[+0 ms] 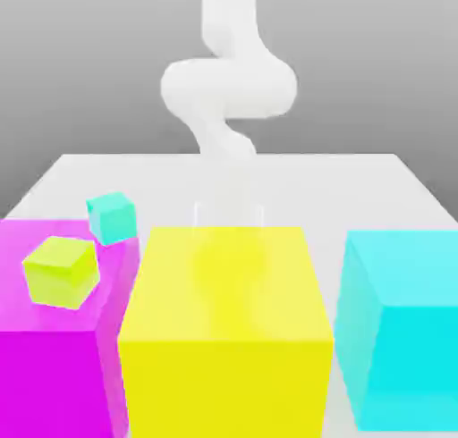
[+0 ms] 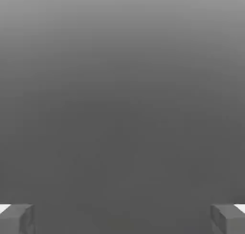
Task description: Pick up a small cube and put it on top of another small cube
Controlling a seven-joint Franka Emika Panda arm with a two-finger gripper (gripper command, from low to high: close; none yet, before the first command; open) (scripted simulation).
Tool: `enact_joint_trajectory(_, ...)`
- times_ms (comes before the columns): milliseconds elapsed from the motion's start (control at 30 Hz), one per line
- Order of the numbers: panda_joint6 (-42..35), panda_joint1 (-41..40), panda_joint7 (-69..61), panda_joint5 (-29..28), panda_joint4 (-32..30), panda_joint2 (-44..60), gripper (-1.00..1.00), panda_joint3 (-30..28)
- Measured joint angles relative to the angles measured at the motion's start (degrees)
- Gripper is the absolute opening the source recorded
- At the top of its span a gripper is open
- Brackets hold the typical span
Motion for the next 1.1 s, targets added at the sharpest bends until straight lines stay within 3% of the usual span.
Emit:
enact_joint_trajectory(400, 12.27, 6.59, 10.16, -3.55, -5.47, 24.78, 0.00, 20.11)
enact_joint_trajectory(633, 19.49, 14.29, 16.81, -6.06, -8.80, 39.39, 0.00, 29.21)
enact_joint_trajectory(833, 25.26, 21.79, 21.70, -4.26, -12.23, 49.17, 0.00, 32.38)
enact_joint_trajectory(1100, 27.40, 23.04, 41.74, -3.52, -19.28, 49.10, 0.00, 27.03)
